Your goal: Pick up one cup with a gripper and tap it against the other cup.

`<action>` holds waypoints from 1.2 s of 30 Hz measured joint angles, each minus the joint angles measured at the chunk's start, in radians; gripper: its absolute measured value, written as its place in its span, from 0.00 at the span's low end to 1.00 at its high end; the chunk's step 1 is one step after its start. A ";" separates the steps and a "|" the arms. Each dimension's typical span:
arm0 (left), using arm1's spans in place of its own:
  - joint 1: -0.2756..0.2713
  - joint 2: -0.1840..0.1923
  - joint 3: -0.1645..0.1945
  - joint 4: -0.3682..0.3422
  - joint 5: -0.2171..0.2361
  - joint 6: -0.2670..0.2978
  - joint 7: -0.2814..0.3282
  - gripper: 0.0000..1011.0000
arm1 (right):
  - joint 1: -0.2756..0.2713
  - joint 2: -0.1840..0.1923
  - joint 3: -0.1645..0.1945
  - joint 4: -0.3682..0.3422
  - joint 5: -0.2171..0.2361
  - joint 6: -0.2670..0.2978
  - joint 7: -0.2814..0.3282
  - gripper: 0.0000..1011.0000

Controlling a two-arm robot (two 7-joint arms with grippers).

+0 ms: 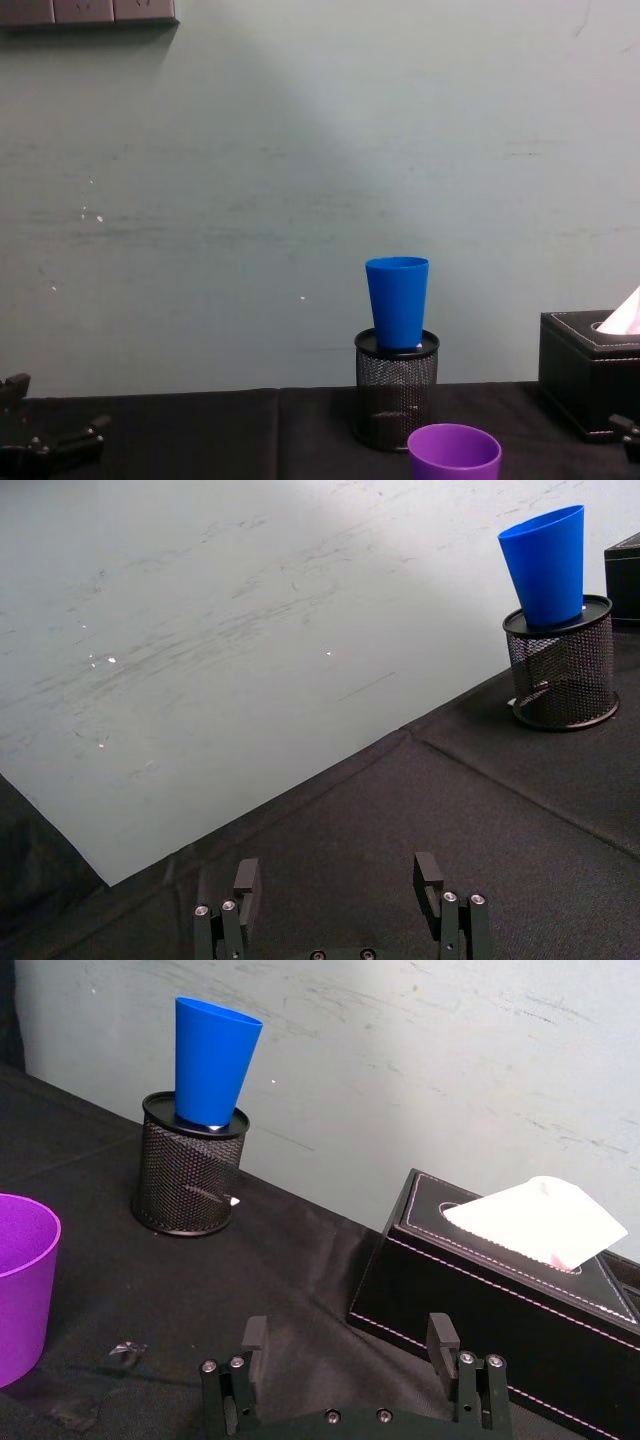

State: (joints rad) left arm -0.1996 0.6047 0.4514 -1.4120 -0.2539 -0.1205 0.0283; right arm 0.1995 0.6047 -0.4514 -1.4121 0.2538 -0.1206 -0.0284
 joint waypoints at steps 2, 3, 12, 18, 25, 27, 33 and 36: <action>0.000 0.000 0.000 0.000 0.000 0.000 0.000 0.99 | 0.000 0.000 0.000 0.000 0.000 0.000 0.000 0.99; 0.000 0.000 0.000 0.000 0.000 0.000 0.000 0.99 | 0.000 0.000 0.000 0.000 0.000 0.000 0.000 0.99; 0.000 0.000 0.000 0.000 0.000 0.000 0.000 0.99 | 0.000 0.000 0.000 0.000 0.000 0.000 0.000 0.99; 0.000 0.000 0.000 0.000 0.000 0.000 0.000 0.99 | 0.000 0.000 0.000 0.000 0.000 0.000 0.000 0.99; 0.000 0.000 0.000 0.000 0.000 0.000 0.000 0.99 | 0.000 0.000 0.000 0.000 0.000 0.000 0.000 0.99; 0.000 0.000 0.000 0.000 0.000 0.000 0.000 0.99 | 0.000 0.000 0.000 0.000 0.000 0.000 0.000 0.99; 0.000 0.000 0.000 0.000 0.000 0.000 0.000 0.99 | 0.000 0.000 0.000 0.000 0.000 0.000 0.000 0.99; 0.000 0.000 0.000 0.000 0.000 0.000 0.000 0.99 | 0.000 0.000 0.000 0.000 0.000 0.000 0.000 0.99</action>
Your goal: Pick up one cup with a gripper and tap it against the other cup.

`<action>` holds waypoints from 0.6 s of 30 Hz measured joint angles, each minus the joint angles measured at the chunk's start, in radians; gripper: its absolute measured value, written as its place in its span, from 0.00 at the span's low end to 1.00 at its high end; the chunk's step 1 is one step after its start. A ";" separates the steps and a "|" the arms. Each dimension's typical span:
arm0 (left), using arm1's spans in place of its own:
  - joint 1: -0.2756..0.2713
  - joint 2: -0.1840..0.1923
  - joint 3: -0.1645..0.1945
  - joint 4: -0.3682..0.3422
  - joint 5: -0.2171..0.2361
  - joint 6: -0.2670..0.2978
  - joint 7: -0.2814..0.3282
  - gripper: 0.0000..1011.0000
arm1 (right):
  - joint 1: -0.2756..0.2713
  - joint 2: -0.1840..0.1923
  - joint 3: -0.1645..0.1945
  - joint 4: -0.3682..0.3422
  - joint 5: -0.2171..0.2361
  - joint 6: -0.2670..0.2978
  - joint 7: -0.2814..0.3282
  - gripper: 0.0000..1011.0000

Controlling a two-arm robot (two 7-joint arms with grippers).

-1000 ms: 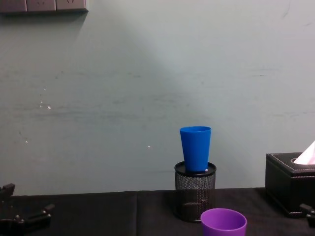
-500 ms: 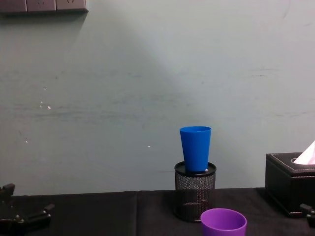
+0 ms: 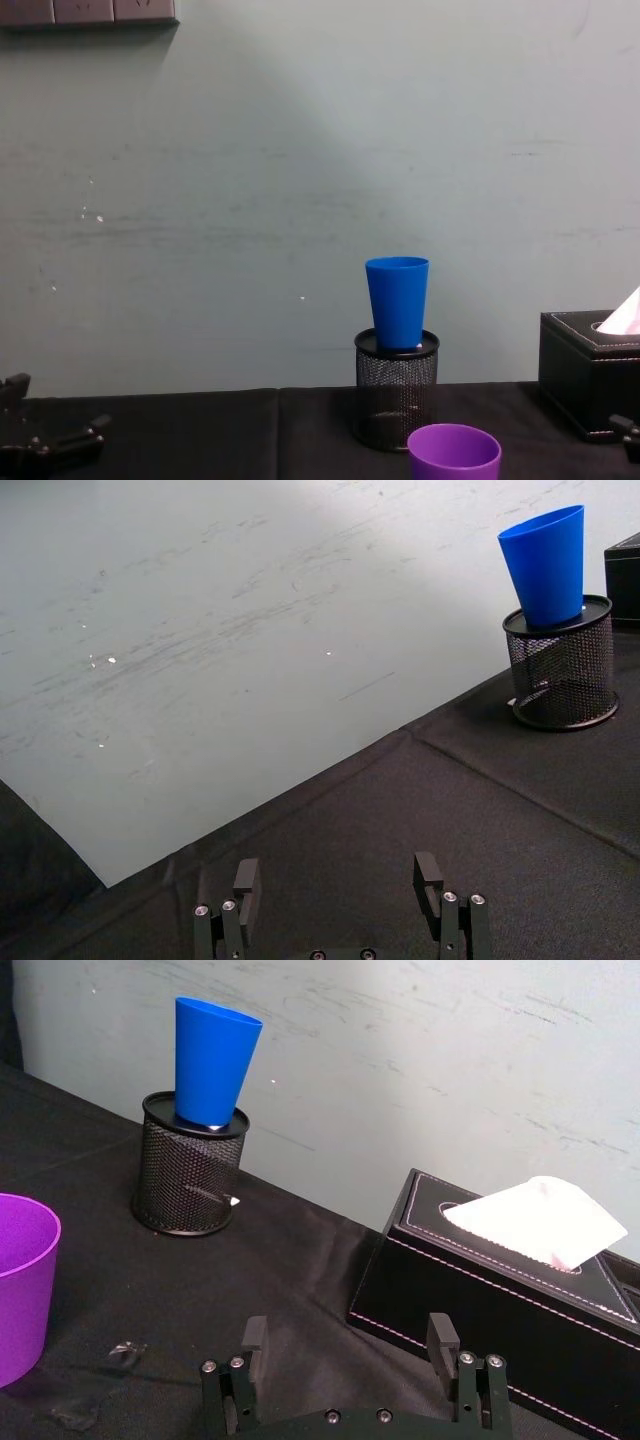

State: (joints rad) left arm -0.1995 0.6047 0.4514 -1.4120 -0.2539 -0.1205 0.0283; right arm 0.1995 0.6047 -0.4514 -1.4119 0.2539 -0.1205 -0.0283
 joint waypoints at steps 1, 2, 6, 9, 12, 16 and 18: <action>0.000 0.000 0.000 0.000 0.000 0.000 0.000 0.99 | 0.000 0.000 0.000 0.000 0.000 0.000 0.000 0.99; 0.000 0.000 0.000 0.000 0.000 0.000 0.000 0.99 | 0.000 0.000 0.000 0.000 0.000 0.000 0.000 0.99; 0.000 0.000 0.000 0.000 0.000 0.000 0.000 0.99 | 0.000 0.000 0.000 0.000 0.000 0.000 0.000 0.99; 0.000 0.000 0.000 0.000 0.000 0.000 0.000 0.99 | 0.000 0.000 0.000 0.000 0.000 0.000 0.000 0.99; 0.000 0.000 0.000 0.000 0.000 0.000 0.000 0.99 | 0.000 0.000 0.000 0.000 0.000 0.000 0.000 0.99; 0.000 0.000 0.000 0.000 0.000 0.000 0.000 0.99 | 0.000 0.000 0.001 0.000 0.000 -0.001 0.001 0.99; 0.000 0.000 0.000 0.000 0.000 0.000 0.000 0.99 | -0.002 -0.003 0.007 -0.003 0.000 -0.005 0.003 0.99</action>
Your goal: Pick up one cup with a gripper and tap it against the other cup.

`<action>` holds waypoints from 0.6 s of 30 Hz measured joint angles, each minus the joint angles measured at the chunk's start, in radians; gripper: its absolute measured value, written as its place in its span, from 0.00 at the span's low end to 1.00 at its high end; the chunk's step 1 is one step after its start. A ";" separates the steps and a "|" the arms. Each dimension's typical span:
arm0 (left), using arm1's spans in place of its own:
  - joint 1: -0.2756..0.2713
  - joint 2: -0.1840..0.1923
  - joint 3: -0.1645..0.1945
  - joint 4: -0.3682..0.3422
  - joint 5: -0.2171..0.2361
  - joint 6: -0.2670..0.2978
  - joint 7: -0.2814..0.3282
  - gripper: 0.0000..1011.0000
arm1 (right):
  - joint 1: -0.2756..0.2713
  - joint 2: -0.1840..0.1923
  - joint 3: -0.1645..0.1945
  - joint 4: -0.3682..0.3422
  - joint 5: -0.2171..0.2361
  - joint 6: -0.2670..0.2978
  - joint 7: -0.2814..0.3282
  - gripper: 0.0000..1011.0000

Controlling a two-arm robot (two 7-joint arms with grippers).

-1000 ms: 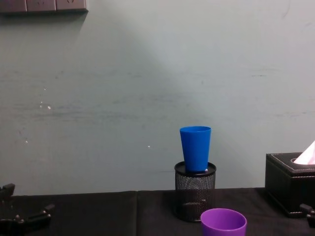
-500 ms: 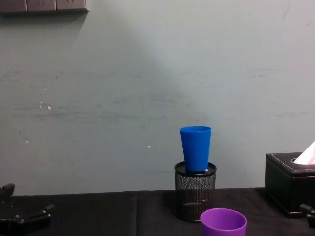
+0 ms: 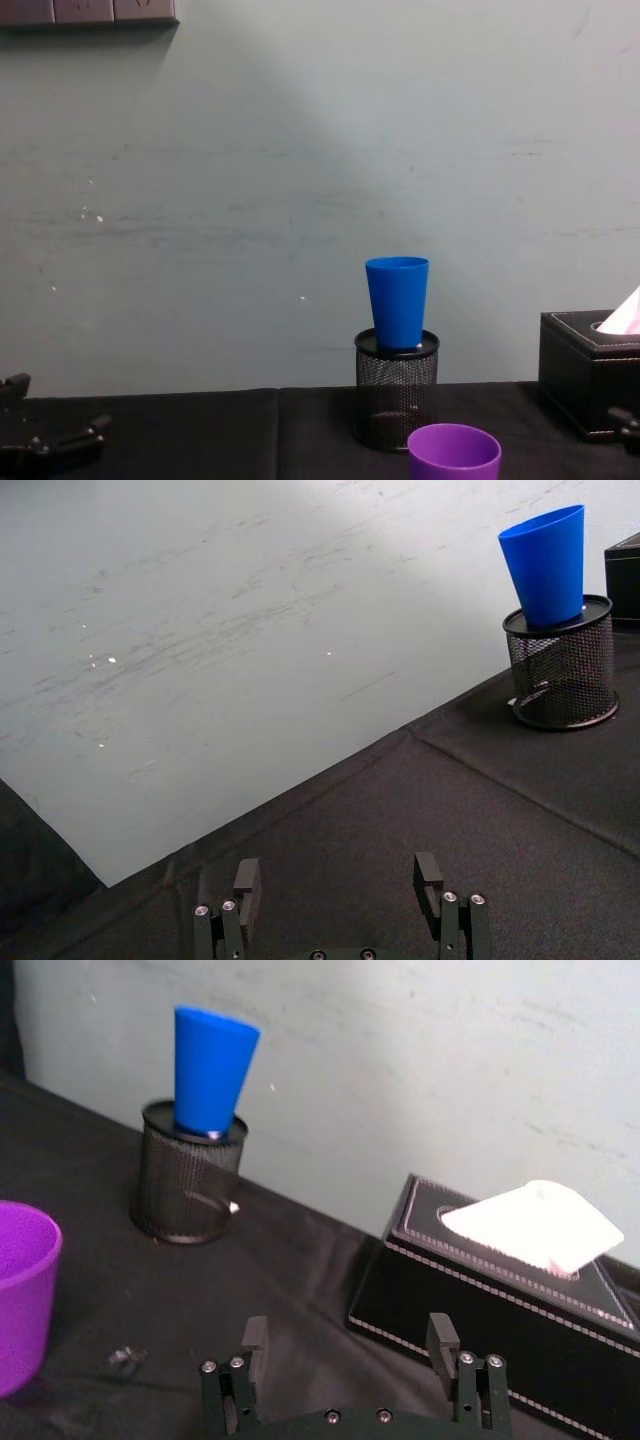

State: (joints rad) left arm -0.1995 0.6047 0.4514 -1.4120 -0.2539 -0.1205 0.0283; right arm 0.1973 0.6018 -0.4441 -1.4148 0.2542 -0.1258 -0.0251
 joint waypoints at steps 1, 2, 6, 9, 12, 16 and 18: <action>0.000 0.000 0.000 0.000 0.000 0.000 0.000 0.99 | -0.002 -0.001 0.003 -0.005 0.000 -0.004 0.003 0.99; 0.000 0.000 0.000 0.000 0.000 0.000 0.000 0.99 | -0.005 -0.002 0.008 -0.014 0.000 -0.008 0.006 0.99; 0.000 0.000 0.000 0.000 0.000 0.000 0.000 0.99 | -0.017 -0.002 0.024 -0.042 0.006 -0.014 0.023 0.99; 0.000 0.000 0.000 0.000 0.000 0.000 0.000 0.99 | -0.032 0.003 0.038 -0.068 0.029 -0.018 0.053 0.99; 0.000 0.000 0.000 0.000 0.000 0.000 0.000 0.99 | -0.047 0.012 0.048 -0.089 0.060 -0.023 0.094 0.99; 0.000 0.000 0.000 0.000 0.000 0.000 0.000 0.99 | -0.094 0.045 0.058 -0.126 0.141 -0.035 0.217 0.99; 0.000 0.000 0.000 0.000 0.000 0.000 0.000 0.99 | -0.113 0.064 0.055 -0.137 0.176 -0.044 0.293 0.99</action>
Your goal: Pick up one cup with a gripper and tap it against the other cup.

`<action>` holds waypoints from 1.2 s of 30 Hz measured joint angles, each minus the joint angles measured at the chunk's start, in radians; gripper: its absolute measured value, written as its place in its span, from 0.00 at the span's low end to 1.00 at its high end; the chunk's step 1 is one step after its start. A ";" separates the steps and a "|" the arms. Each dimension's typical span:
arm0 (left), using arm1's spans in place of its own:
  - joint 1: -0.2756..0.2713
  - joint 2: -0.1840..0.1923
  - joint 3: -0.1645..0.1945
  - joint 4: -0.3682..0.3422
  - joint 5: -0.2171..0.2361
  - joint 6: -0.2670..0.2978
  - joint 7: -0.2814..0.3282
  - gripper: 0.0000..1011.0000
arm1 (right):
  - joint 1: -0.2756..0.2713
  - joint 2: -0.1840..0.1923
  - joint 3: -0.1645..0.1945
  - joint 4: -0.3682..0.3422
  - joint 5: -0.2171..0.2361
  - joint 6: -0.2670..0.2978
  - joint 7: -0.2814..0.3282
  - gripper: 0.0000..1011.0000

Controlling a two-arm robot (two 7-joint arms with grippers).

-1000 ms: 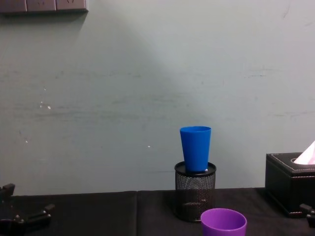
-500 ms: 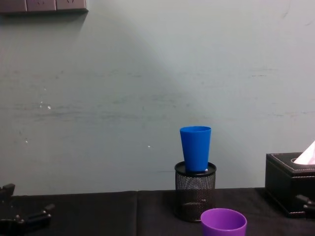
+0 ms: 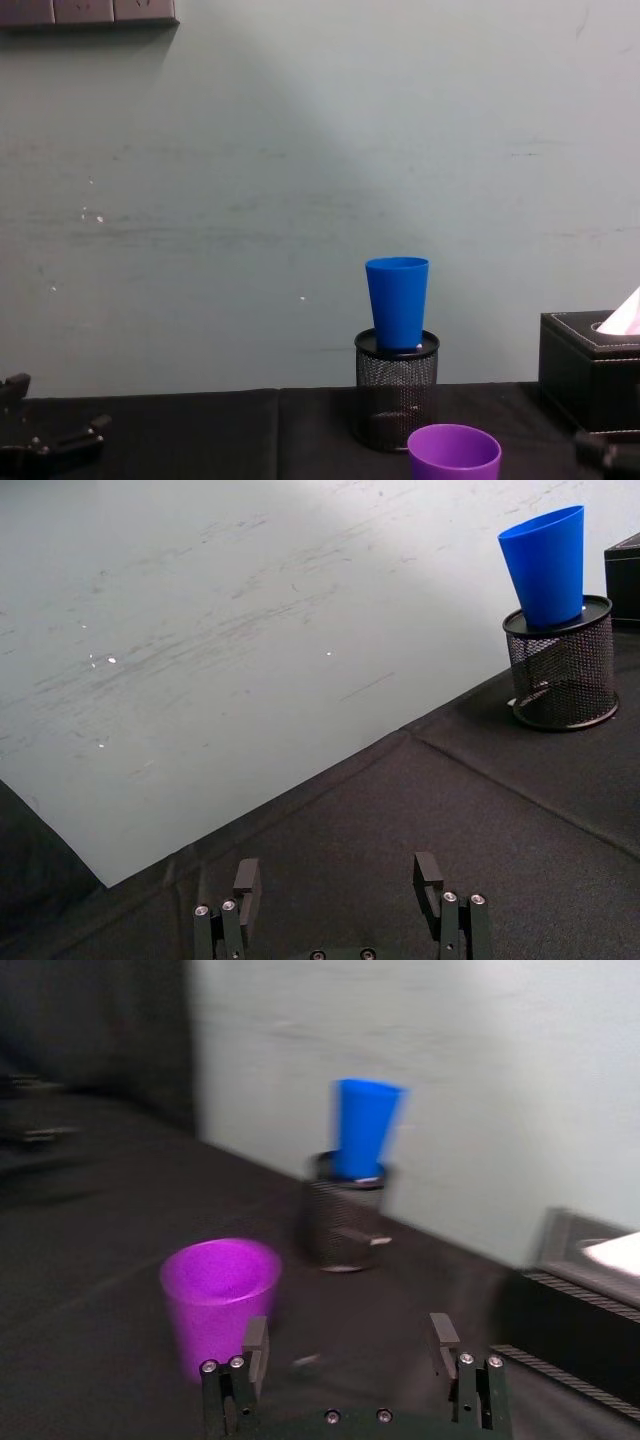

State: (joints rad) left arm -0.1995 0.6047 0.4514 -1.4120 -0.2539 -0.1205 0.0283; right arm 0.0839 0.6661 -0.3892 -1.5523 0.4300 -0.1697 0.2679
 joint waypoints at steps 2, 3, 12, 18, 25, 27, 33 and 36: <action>0.000 0.000 0.000 0.000 0.000 0.000 0.000 0.99 | -0.010 0.013 -0.008 -0.002 0.019 -0.006 0.054 0.99; 0.000 0.000 0.000 0.000 0.000 0.000 0.000 0.99 | -0.013 0.018 -0.011 -0.002 0.025 -0.009 0.078 0.99; 0.000 0.000 0.000 0.000 0.000 0.000 0.000 0.99 | 0.005 -0.004 -0.057 0.045 0.041 -0.022 0.232 0.99; 0.000 0.000 0.000 0.000 0.000 0.000 0.000 0.99 | 0.055 -0.061 -0.071 0.114 0.024 -0.020 0.253 0.99; 0.000 0.000 0.000 0.000 0.000 0.000 0.000 0.99 | 0.112 -0.129 -0.072 0.201 0.012 -0.014 0.261 0.99; 0.000 0.000 0.000 0.000 0.000 0.000 0.000 0.99 | 0.133 -0.149 -0.075 0.230 0.003 -0.013 0.265 0.99; 0.000 0.000 0.000 0.000 0.000 0.000 0.000 0.99 | 0.176 -0.196 -0.080 0.288 -0.018 -0.018 0.277 0.99; 0.000 0.000 0.000 0.000 0.000 0.000 0.000 0.99 | 0.188 -0.210 -0.081 0.306 -0.026 -0.022 0.282 0.99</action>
State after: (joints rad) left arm -0.1995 0.6047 0.4514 -1.4120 -0.2538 -0.1205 0.0283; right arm 0.2721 0.4566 -0.4705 -1.2467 0.4040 -0.1912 0.5500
